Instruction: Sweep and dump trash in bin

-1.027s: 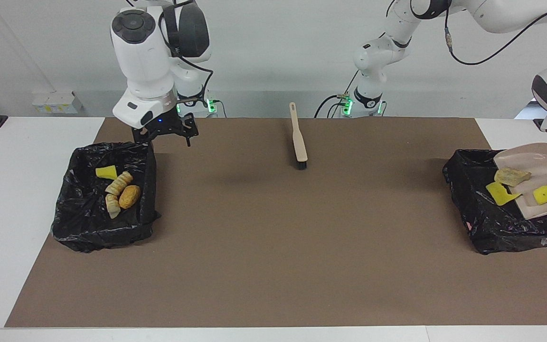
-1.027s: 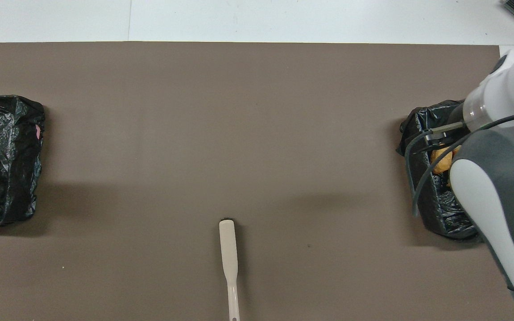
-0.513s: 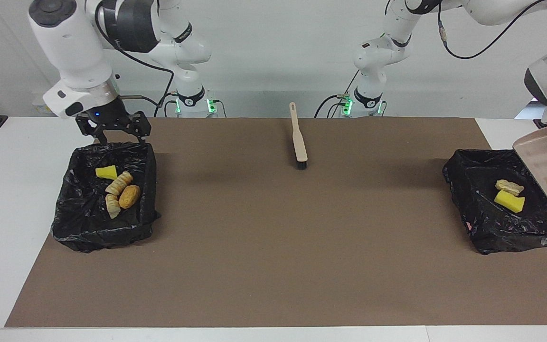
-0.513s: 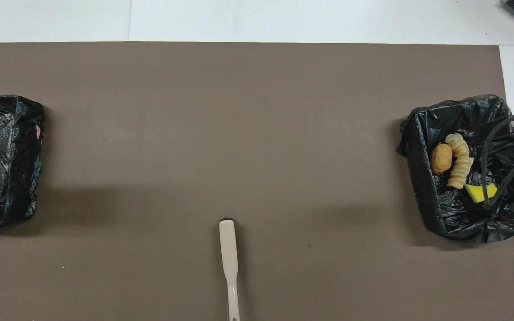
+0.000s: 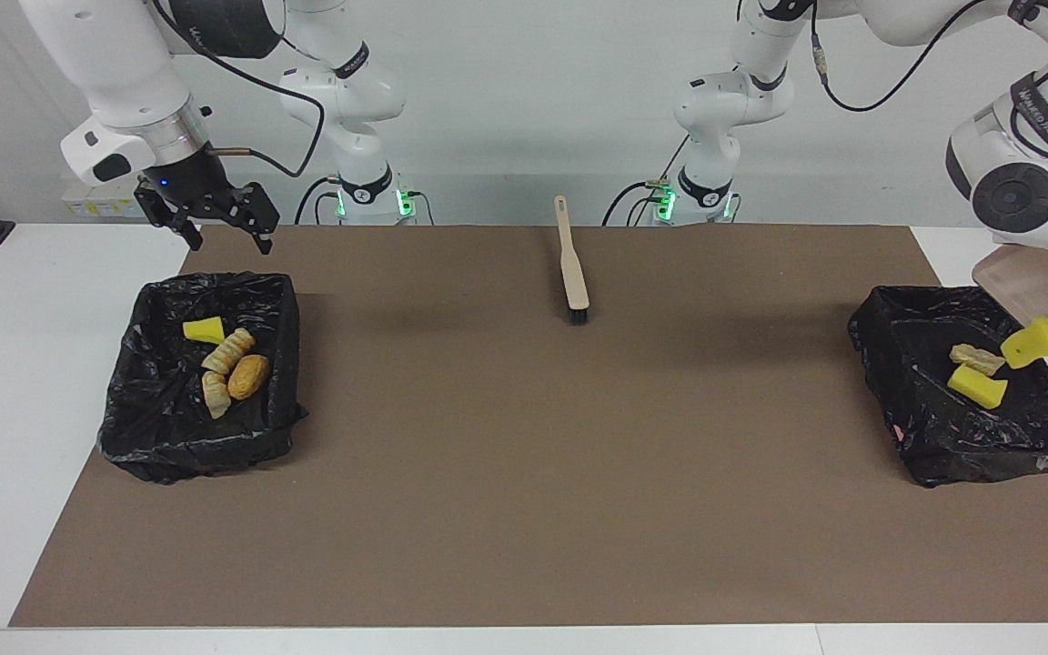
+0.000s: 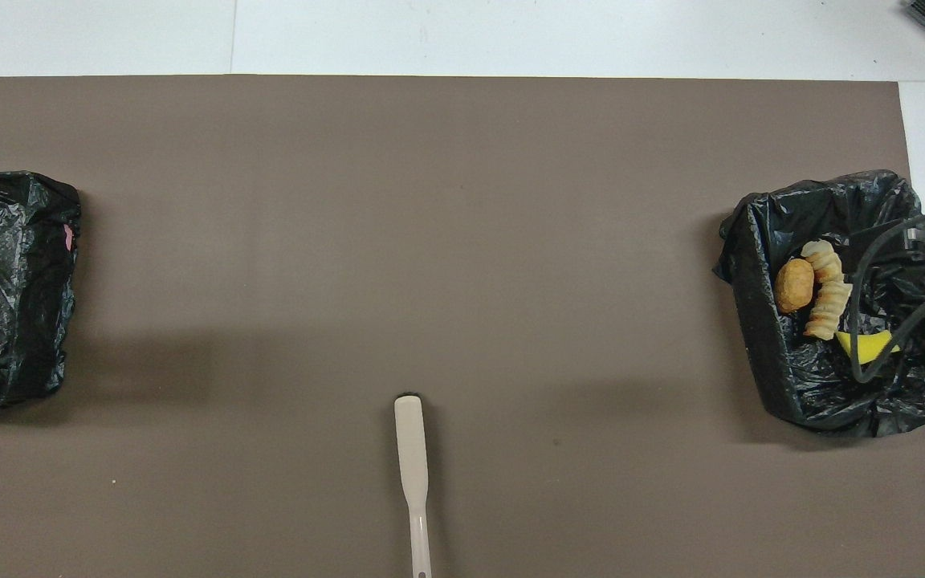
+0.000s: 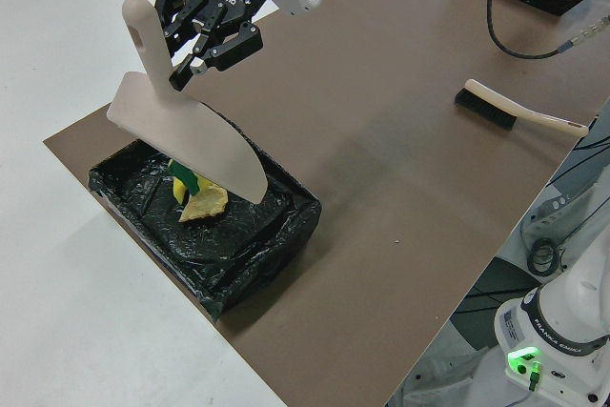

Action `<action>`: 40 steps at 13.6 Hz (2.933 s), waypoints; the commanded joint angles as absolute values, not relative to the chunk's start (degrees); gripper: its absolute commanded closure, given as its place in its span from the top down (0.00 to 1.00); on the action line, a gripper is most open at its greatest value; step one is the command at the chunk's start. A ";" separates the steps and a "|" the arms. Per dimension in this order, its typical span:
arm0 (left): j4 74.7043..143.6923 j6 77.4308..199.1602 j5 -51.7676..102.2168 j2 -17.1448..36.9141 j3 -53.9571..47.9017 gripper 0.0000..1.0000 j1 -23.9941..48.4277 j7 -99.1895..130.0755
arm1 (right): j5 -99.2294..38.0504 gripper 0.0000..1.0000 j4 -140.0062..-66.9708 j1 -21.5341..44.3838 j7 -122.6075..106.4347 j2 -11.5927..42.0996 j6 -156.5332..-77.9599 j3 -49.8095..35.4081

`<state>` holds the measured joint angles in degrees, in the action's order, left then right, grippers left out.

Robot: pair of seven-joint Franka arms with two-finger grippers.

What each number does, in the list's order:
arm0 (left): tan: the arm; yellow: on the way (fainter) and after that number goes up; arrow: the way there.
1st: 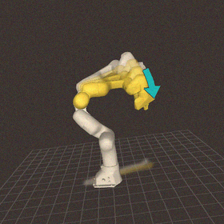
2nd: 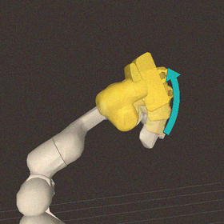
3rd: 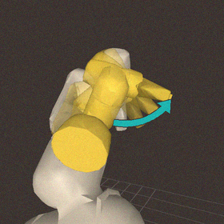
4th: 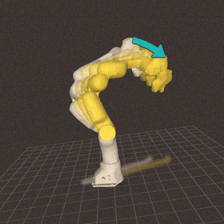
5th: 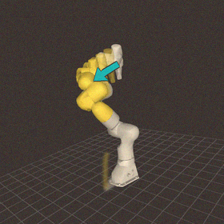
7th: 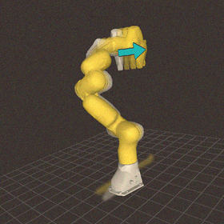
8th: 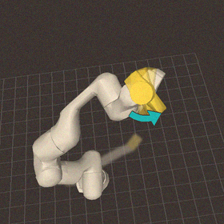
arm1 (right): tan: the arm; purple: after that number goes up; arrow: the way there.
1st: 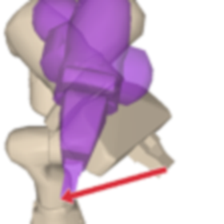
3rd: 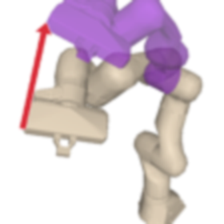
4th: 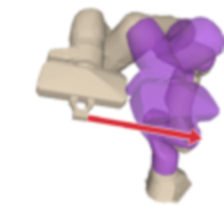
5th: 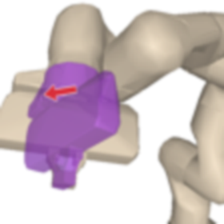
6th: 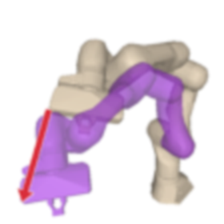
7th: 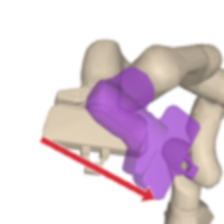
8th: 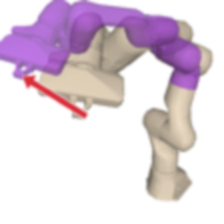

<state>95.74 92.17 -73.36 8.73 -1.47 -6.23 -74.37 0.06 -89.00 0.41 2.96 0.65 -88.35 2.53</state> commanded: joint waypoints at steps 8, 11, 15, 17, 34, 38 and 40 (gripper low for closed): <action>92.46 90.61 -52.44 5.98 -5.36 0.00 -3.87 -73.13 | -0.97 1.00 -90.44 0.00 3.69 -0.35 -89.12 2.29; 92.98 90.62 -40.55 6.50 -5.45 0.00 -0.46 -65.17 | -0.97 1.00 -90.44 0.00 3.69 -0.35 -89.12 2.29; 93.25 90.18 -26.23 8.17 -5.45 0.00 5.18 -48.55 | -0.97 1.00 -90.44 0.00 3.69 -0.44 -89.12 2.29; 93.16 90.26 -22.52 10.79 -5.45 0.00 10.08 -37.94 | -0.97 1.00 -90.44 0.00 3.69 -0.44 -89.12 2.29; 87.80 110.13 0.18 24.08 -5.36 0.00 25.84 24.42 | -0.97 1.00 -90.44 0.00 3.69 -0.35 -89.12 2.29; 87.81 112.94 0.09 27.49 -5.36 0.00 27.24 28.71 | -0.97 1.00 -90.44 0.00 3.69 -0.44 -89.12 2.29; 87.63 112.77 0.17 28.12 -5.36 0.05 27.34 30.58 | -0.97 1.00 -90.35 0.00 3.69 -0.35 -89.12 2.29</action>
